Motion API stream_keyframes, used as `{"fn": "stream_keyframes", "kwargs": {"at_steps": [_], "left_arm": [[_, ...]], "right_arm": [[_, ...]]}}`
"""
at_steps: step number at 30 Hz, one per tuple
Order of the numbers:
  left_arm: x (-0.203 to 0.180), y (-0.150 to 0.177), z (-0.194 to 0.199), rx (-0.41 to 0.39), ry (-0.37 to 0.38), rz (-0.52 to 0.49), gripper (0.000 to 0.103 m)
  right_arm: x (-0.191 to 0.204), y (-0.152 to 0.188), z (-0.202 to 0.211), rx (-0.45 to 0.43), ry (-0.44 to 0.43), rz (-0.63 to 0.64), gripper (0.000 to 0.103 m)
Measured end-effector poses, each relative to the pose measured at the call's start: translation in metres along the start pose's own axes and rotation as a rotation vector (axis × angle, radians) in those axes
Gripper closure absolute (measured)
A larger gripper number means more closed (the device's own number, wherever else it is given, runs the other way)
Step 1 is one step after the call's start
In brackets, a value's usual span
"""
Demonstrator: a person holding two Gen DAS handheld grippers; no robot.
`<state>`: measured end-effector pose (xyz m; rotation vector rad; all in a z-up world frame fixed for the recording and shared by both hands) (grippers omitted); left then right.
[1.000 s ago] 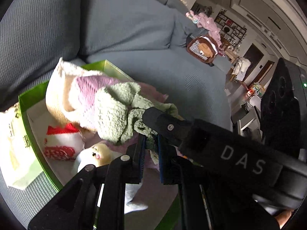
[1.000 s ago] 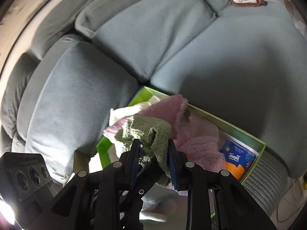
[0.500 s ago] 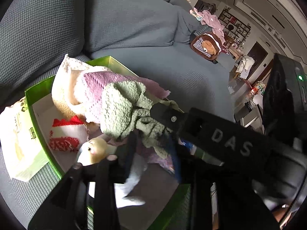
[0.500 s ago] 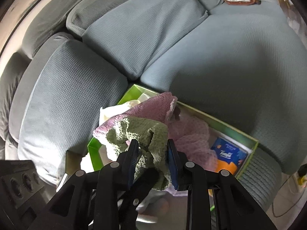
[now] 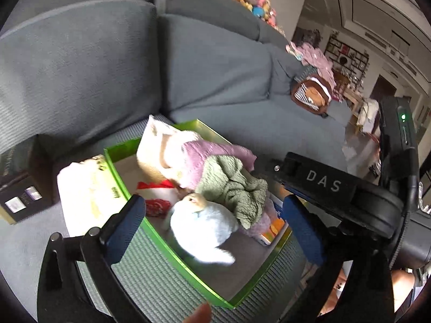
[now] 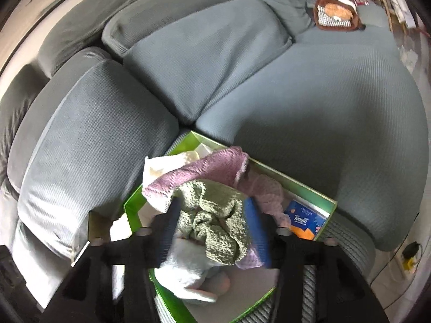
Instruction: Organize soft objects
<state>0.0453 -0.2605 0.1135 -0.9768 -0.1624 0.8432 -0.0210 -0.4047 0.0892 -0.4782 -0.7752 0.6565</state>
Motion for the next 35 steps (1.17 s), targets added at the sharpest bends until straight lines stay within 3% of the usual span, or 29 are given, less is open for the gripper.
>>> {"fn": "stream_keyframes", "kwargs": {"at_steps": [1, 10, 20, 23, 35], "left_arm": [[0.002, 0.0, 0.005, -0.01, -0.014, 0.002, 0.001], [0.009, 0.004, 0.041, -0.056, -0.059, 0.021, 0.001], [0.007, 0.019, 0.068, -0.053, -0.094, 0.042, 0.001], [0.007, 0.021, 0.068, -0.046, -0.095, 0.042, 0.001], [-0.002, 0.027, 0.066, -0.027, -0.094, 0.054, 0.001]], "right_arm": [[0.002, 0.001, 0.003, -0.009, 0.005, 0.012, 0.036], [0.011, 0.002, 0.026, -0.06, 0.073, 0.081, 0.02], [0.01, 0.004, 0.066, -0.127, 0.15, 0.141, 0.018], [0.008, 0.003, 0.077, -0.146, 0.131, 0.16, 0.013], [-0.003, -0.001, 0.088, -0.17, 0.16, 0.169, 0.013]]}}
Point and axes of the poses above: each gripper's, at about its wrist camera, not at the fingertips, and z roughly against the way its jaws point, x to its left, y to its underside, the point moved 4 cm from there along -z, roughly the way its jaws point, and after that the axes turned 1 degree about -z, right-handed, at the moved point
